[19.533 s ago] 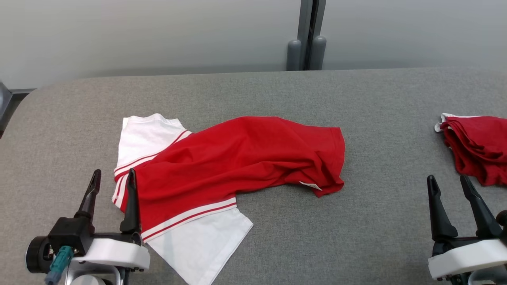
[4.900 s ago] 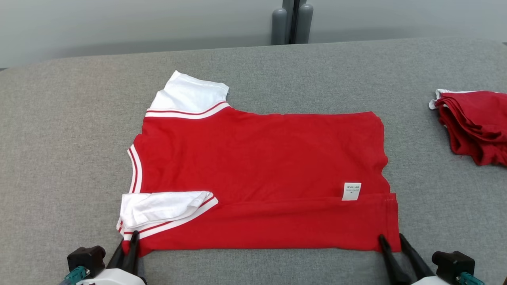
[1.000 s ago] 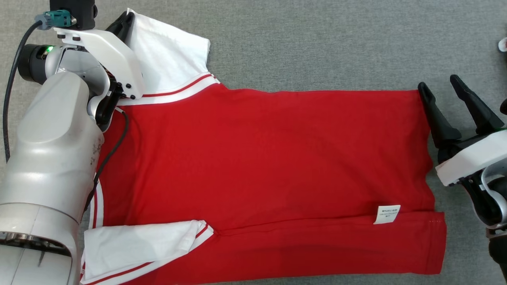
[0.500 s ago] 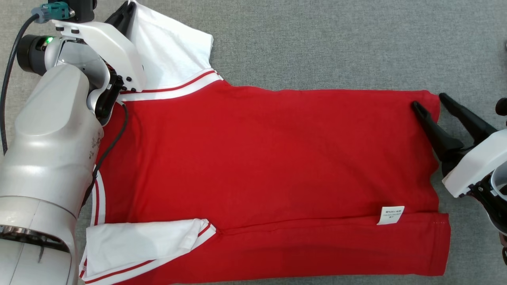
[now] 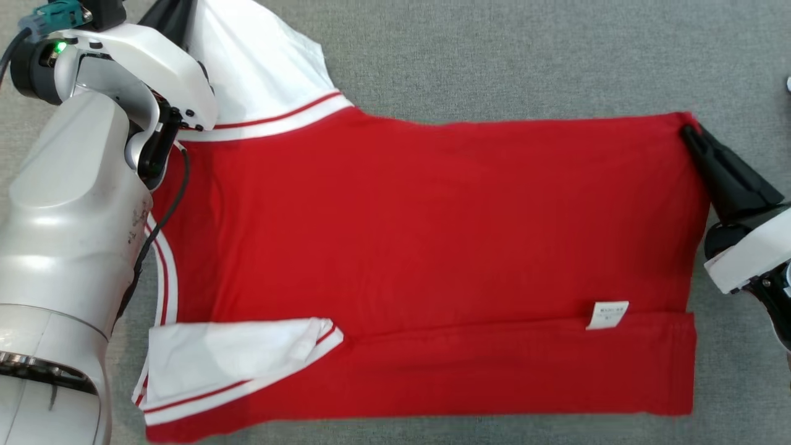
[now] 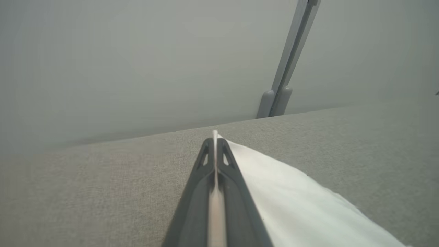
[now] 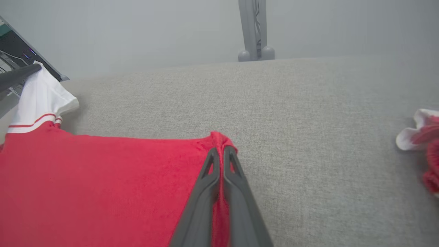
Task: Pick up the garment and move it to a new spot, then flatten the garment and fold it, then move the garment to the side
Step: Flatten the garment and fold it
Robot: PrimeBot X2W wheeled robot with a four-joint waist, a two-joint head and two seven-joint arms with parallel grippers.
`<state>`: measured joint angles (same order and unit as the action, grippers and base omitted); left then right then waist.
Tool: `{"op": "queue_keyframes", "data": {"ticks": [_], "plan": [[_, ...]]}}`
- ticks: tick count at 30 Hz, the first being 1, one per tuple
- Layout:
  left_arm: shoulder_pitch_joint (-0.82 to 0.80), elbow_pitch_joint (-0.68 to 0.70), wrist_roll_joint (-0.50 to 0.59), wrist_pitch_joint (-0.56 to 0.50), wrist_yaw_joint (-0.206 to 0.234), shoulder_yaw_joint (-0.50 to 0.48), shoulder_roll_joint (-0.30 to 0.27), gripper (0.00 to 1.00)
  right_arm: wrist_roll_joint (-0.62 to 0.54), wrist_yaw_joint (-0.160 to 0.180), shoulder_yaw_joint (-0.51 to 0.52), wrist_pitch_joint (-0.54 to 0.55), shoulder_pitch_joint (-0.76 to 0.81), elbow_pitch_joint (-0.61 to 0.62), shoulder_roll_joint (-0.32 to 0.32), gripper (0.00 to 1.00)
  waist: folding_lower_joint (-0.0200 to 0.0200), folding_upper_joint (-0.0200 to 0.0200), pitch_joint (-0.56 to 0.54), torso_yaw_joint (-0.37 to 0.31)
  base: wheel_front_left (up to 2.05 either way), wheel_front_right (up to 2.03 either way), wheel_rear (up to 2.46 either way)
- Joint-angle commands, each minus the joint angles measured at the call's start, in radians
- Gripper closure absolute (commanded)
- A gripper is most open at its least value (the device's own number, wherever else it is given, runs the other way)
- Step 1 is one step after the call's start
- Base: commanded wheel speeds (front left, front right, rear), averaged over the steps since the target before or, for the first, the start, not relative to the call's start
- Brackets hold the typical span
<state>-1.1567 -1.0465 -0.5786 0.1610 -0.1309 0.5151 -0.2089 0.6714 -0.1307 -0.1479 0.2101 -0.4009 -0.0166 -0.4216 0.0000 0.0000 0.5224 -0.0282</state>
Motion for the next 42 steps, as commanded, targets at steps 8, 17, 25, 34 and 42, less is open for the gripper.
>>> {"op": "queue_keyframes", "data": {"ticks": [8,17,25,34,42], "plan": [[-0.023,0.093,-0.002,0.059,0.001,0.019,-0.04,1.0,-0.007,0.0,0.037,-0.09,0.013,0.016,-0.002,1.0,0.0,0.0,-0.069,0.021,0.0,0.0,0.0],[0.05,0.231,-0.029,0.036,0.008,0.017,-0.069,1.0,-0.012,0.0,0.05,-0.103,0.028,0.02,-0.002,1.0,0.0,0.0,-0.087,0.034,0.0,0.0,0.0],[0.244,0.514,-0.019,0.049,0.101,0.014,-0.125,1.0,-0.052,0.0,0.037,-0.167,0.097,-0.01,-0.015,1.0,0.0,0.0,-0.09,0.043,0.0,0.0,0.0],[0.583,1.001,-0.002,-0.002,0.288,0.005,-0.236,1.0,-0.087,0.0,0.027,-0.287,0.175,-0.024,-0.008,1.0,0.0,0.0,-0.1,0.055,0.0,0.0,0.0],[0.796,1.283,0.011,-0.06,0.411,0.007,-0.305,1.0,-0.175,0.0,-0.003,-0.428,0.201,-0.036,-0.027,1.0,0.0,0.0,-0.105,0.054,0.0,0.0,0.0]]}}
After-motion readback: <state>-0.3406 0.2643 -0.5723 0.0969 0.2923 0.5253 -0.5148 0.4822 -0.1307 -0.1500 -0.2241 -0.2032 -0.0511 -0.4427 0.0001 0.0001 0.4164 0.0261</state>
